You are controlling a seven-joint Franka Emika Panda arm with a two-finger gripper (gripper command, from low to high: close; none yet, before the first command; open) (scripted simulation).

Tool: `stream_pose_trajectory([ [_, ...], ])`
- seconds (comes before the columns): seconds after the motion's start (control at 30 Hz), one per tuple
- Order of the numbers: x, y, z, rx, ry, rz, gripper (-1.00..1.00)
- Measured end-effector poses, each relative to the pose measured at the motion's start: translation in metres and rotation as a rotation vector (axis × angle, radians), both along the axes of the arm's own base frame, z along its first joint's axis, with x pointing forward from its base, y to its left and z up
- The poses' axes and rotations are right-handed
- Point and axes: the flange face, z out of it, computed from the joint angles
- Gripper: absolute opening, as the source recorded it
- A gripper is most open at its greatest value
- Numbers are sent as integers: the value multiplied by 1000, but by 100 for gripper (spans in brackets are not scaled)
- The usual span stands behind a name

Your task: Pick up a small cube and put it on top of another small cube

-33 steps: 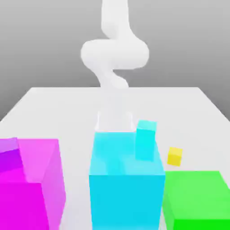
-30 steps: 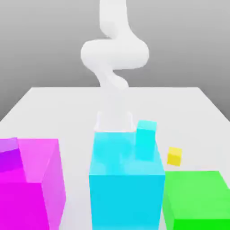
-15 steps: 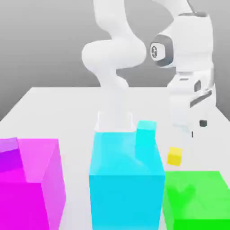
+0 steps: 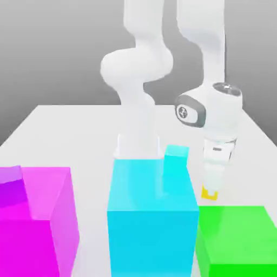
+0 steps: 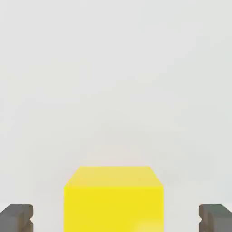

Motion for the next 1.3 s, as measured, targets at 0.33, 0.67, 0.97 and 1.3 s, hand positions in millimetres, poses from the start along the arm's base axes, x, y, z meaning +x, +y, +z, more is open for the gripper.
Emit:
stream_pose_trajectory([
  [0.33, 1, 1, 6, 2, 1, 1, -100],
  [0.67, 9, 3, 67, 10, -10, -21, -100],
  [0.97, 111, -20, 164, 37, -12, -230, -100],
  [1.3, 174, -112, 309, 62, -12, -458, -100],
])
